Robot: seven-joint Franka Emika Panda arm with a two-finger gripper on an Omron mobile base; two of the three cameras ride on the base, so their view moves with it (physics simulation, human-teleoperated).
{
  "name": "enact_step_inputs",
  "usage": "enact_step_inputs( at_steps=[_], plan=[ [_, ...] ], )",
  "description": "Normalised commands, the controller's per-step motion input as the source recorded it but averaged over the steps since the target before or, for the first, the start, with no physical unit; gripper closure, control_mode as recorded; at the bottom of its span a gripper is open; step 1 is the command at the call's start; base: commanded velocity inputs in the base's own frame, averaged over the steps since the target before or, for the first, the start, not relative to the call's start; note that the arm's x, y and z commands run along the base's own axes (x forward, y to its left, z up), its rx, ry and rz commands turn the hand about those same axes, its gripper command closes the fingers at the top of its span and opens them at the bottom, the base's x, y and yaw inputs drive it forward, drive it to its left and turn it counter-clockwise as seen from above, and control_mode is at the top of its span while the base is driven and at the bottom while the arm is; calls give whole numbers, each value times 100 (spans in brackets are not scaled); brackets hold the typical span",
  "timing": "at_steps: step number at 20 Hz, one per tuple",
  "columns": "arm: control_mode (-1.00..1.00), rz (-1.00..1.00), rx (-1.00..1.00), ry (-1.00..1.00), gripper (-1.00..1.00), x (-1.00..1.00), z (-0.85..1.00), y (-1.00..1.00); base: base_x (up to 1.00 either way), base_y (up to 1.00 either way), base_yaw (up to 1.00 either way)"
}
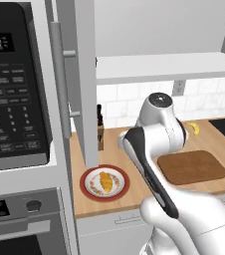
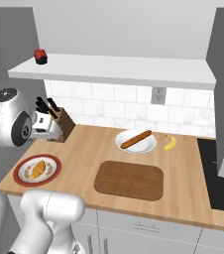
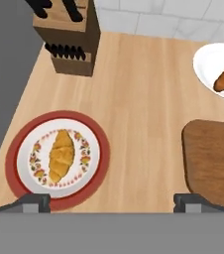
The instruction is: From the different types of pastries on the counter, select a croissant and place it on the cutting board. Then retrieve a jar of jam from the cabinet and place it alongside the croissant on the cutting board.
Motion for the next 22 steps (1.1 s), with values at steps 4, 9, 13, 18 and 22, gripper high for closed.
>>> enact_step_inputs(
  at_steps=[4,9,13,18,22],
  plan=[
    [-100,0,16,0,-100,-1,-4,33,0,0,0],
    [-100,-2,7,20,-100,-3,-7,25,0,0,0],
    [-100,0,2,33,-100,-2,-6,27,0,0,0],
    [-100,0,7,14,-100,-8,-11,27,0,0,0],
    [-100,0,0,-16,-100,0,-40,25,0,0,0]
  ],
)
